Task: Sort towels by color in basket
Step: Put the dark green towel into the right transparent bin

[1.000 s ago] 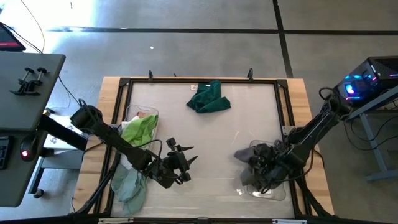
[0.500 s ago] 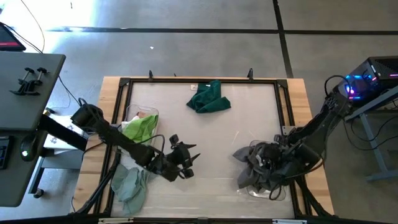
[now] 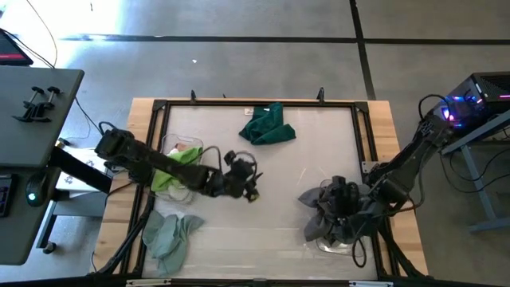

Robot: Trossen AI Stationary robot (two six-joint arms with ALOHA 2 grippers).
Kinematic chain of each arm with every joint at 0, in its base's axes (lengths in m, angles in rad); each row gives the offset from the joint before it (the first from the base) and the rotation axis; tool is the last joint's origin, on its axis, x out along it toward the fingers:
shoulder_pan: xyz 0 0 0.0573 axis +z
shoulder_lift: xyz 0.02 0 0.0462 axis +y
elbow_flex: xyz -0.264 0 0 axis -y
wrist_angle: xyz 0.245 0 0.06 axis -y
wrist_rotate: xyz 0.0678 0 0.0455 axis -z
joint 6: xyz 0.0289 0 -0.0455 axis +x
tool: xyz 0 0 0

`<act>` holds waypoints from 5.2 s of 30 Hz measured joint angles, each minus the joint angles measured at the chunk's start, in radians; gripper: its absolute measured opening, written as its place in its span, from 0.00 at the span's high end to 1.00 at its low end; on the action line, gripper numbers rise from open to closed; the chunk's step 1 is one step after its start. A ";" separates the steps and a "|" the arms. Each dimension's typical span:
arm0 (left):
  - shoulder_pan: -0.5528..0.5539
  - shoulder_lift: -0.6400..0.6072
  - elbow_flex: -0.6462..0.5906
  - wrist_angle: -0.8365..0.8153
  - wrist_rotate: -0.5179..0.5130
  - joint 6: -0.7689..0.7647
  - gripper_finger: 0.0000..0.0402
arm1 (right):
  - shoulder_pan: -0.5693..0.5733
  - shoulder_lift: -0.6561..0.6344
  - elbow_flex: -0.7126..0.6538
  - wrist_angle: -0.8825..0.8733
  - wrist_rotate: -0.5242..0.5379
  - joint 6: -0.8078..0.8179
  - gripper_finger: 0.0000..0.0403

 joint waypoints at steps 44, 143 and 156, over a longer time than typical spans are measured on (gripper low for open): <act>0.581 0.418 0.177 0.137 0.502 0.209 0.29 | -0.171 -0.028 -0.461 0.995 -0.034 -0.301 0.52; -0.284 -0.061 0.179 -0.286 0.159 -0.409 0.98 | -0.176 0.036 -0.379 1.427 -0.420 -0.980 0.32; -0.226 -0.011 0.179 -0.142 0.232 -0.292 0.98 | -0.274 0.300 -0.251 1.405 -0.138 -1.174 0.32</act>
